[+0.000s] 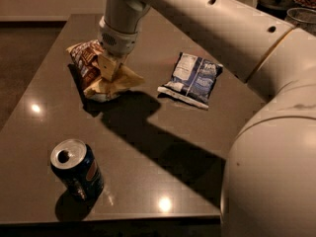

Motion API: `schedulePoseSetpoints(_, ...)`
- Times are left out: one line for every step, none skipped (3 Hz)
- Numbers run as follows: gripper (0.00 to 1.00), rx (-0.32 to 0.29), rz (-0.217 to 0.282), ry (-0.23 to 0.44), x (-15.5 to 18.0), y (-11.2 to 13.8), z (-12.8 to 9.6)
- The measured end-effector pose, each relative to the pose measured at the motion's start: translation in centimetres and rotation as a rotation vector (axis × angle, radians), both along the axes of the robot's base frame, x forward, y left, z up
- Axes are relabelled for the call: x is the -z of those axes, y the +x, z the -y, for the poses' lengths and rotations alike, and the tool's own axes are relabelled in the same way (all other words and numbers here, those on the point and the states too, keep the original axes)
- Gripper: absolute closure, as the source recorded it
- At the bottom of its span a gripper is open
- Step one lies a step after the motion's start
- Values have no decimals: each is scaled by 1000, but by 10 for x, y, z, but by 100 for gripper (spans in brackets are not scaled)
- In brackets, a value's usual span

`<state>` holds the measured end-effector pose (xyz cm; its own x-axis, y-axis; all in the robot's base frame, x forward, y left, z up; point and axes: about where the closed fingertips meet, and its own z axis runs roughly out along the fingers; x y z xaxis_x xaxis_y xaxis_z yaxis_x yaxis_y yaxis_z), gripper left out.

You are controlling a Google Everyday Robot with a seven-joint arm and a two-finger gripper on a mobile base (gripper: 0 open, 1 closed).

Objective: Pick brown chip bag

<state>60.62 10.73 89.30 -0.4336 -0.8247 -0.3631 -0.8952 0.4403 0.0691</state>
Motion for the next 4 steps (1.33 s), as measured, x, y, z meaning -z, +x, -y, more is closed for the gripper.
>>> schedulePoseSetpoints(100, -31, 51, 44, -37, 3, 9)
schedulePoseSetpoints(100, -65, 98, 93, -74, 4, 16)
schedulePoseSetpoints(100, -96, 125, 134, -96, 1, 19)
schedulePoseSetpoints(100, -102, 131, 143, -100, 1, 19)
